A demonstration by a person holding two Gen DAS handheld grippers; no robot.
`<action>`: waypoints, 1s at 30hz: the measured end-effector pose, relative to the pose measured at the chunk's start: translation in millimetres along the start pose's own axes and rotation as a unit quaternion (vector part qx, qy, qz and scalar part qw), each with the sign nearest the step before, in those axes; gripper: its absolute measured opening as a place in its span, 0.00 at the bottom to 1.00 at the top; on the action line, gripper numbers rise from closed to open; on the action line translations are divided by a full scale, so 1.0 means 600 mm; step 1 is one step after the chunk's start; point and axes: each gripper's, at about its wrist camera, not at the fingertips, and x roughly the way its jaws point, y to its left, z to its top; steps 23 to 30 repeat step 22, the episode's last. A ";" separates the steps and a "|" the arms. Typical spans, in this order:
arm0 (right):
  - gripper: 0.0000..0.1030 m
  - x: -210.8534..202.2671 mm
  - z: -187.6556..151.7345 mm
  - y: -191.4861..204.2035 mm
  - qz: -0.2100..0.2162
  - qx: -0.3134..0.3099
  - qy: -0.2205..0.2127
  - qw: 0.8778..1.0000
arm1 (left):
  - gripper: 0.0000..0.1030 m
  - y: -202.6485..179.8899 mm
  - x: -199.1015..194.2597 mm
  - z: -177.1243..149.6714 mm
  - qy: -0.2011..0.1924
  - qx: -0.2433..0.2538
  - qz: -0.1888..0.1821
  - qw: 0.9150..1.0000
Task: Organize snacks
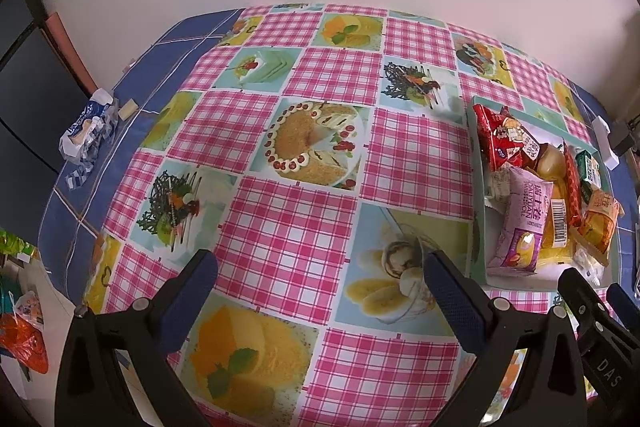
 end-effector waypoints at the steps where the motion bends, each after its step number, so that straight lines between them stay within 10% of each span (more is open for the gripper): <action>1: 1.00 0.000 0.000 0.000 0.000 0.000 0.000 1.000 | 1.00 -0.001 -0.001 0.000 0.000 0.002 -0.001 1.000; 30: 1.00 0.001 0.000 -0.002 -0.001 0.003 0.002 1.000 | 1.00 0.002 0.000 -0.001 0.000 -0.008 0.004 1.000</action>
